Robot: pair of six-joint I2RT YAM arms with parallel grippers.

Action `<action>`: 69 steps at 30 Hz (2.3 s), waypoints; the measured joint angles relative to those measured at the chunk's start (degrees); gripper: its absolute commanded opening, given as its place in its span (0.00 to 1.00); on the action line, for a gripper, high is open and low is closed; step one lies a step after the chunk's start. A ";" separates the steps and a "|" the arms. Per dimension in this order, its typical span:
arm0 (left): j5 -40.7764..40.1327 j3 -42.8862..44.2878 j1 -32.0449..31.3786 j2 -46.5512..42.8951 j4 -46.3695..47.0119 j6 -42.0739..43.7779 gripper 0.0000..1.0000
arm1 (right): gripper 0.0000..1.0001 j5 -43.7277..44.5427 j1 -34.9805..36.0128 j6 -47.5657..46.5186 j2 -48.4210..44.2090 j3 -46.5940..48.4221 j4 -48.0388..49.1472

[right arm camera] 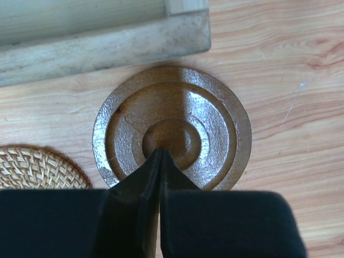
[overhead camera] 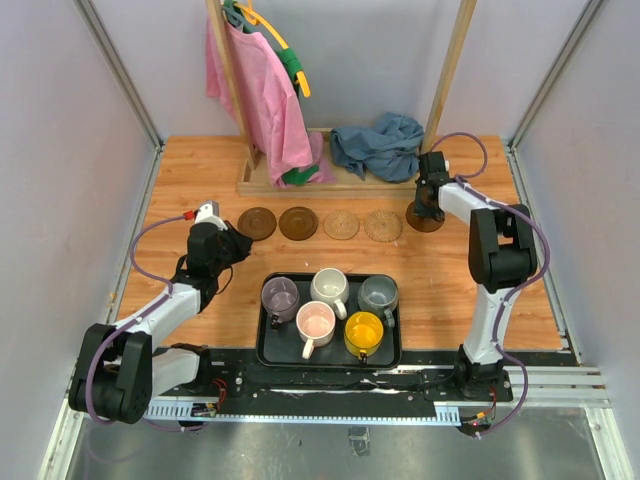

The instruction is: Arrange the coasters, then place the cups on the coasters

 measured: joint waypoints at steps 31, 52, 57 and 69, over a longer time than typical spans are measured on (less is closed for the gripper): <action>0.00 0.00 0.00 0.00 0.00 0.02 0.07 | 0.01 2.14 -0.04 3.39 -7.52 -9.97 -0.52; 0.00 -0.02 0.00 0.00 -0.02 0.02 0.08 | 0.01 2.38 -0.04 2.64 -4.94 -6.32 -1.95; 0.00 -0.02 0.00 0.00 -0.04 0.02 0.08 | 0.01 2.32 -0.04 2.40 -4.33 -5.51 -1.92; 0.00 -0.02 0.00 0.00 -0.04 0.02 0.07 | 0.02 2.14 -0.04 1.07 -1.97 -2.43 -1.70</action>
